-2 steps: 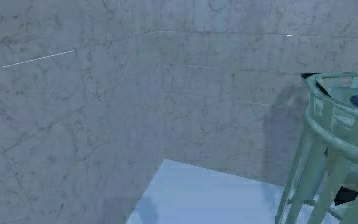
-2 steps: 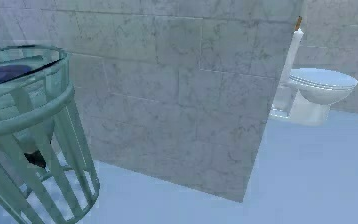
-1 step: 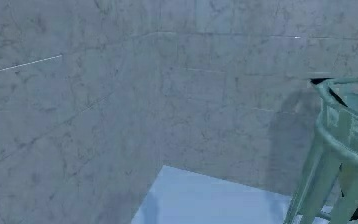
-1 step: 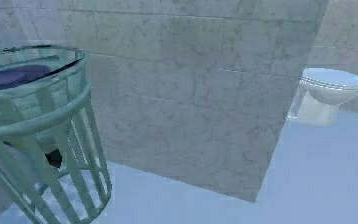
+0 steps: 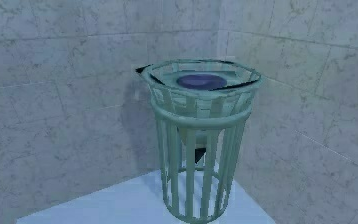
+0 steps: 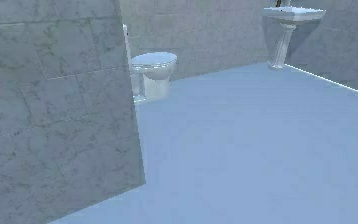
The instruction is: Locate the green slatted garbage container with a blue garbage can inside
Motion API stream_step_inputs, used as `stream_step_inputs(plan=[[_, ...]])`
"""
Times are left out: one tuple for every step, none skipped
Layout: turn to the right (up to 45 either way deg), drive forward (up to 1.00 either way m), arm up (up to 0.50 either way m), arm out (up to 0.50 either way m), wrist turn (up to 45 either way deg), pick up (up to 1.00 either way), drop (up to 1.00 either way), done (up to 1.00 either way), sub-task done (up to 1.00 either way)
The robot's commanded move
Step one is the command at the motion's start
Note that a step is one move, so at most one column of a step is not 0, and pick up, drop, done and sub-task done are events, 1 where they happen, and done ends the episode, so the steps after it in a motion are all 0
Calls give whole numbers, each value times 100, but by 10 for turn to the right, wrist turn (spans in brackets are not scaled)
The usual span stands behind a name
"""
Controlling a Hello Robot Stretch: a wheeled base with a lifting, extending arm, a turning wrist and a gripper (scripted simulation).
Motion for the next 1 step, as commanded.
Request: stream_step_inputs(plan=[[0,0,0,0,0,0,0,100,0]])
